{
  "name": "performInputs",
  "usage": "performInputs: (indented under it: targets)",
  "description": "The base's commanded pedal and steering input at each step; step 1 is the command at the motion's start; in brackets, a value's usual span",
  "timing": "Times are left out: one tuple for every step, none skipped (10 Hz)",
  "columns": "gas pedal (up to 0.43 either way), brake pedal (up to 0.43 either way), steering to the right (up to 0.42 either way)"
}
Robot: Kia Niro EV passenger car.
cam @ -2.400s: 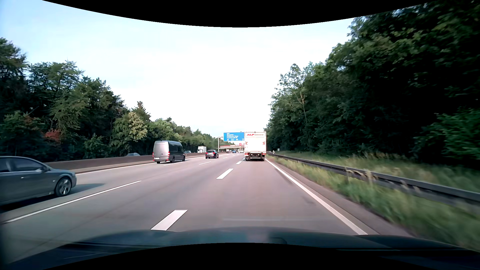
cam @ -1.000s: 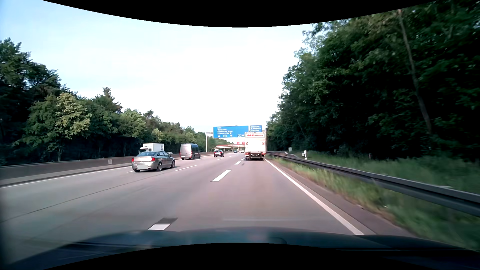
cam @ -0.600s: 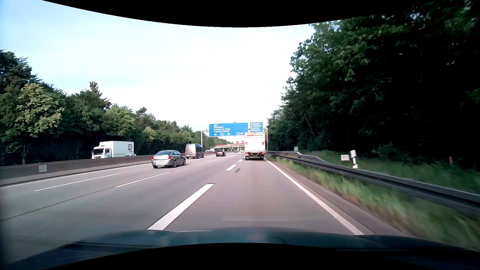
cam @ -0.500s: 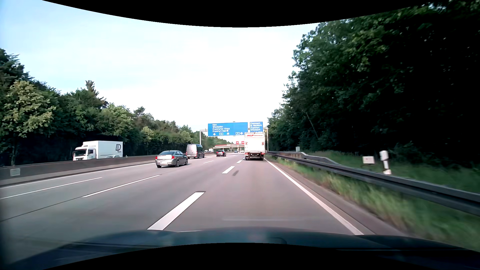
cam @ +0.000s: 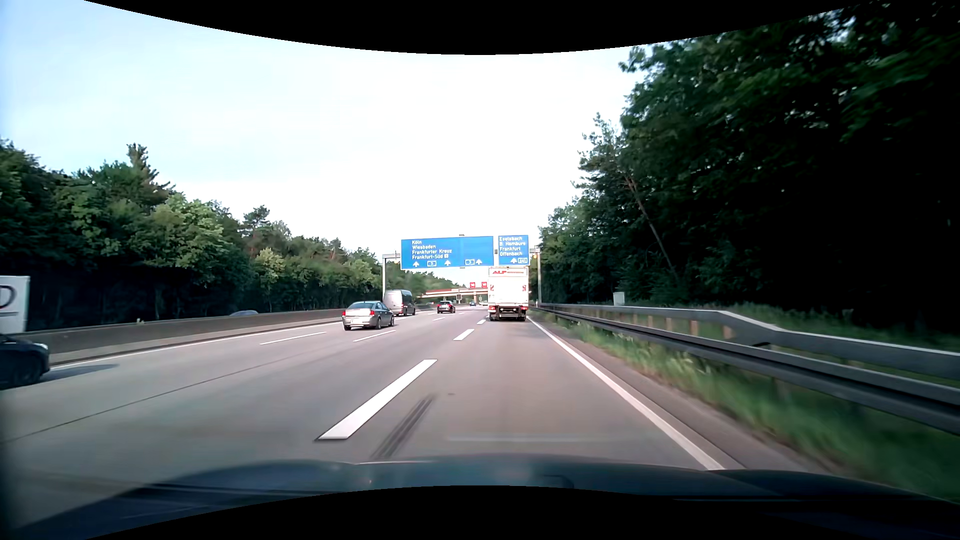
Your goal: Follow the waypoints while adhering to traffic rules and regulations
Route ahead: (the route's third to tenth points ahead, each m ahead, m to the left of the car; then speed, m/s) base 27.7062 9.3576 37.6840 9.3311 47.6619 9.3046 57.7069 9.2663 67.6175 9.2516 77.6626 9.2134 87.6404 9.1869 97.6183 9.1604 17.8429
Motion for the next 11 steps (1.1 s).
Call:
performInputs:
  targets:
    - [0.098, 0.000, -0.004]
    - [0.098, 0.000, -0.004]
    - [0.098, 0.000, -0.004]
    - [0.098, 0.000, -0.004]
    - [0.098, 0.000, -0.004]
    - [0.098, 0.000, -0.004]
    - [0.098, 0.000, -0.004]
    - [0.098, 0.000, -0.004]
    - [0.098, 0.000, -0.004]
    - [0.098, 0.000, -0.004]
    - [0.098, 0.000, -0.004]
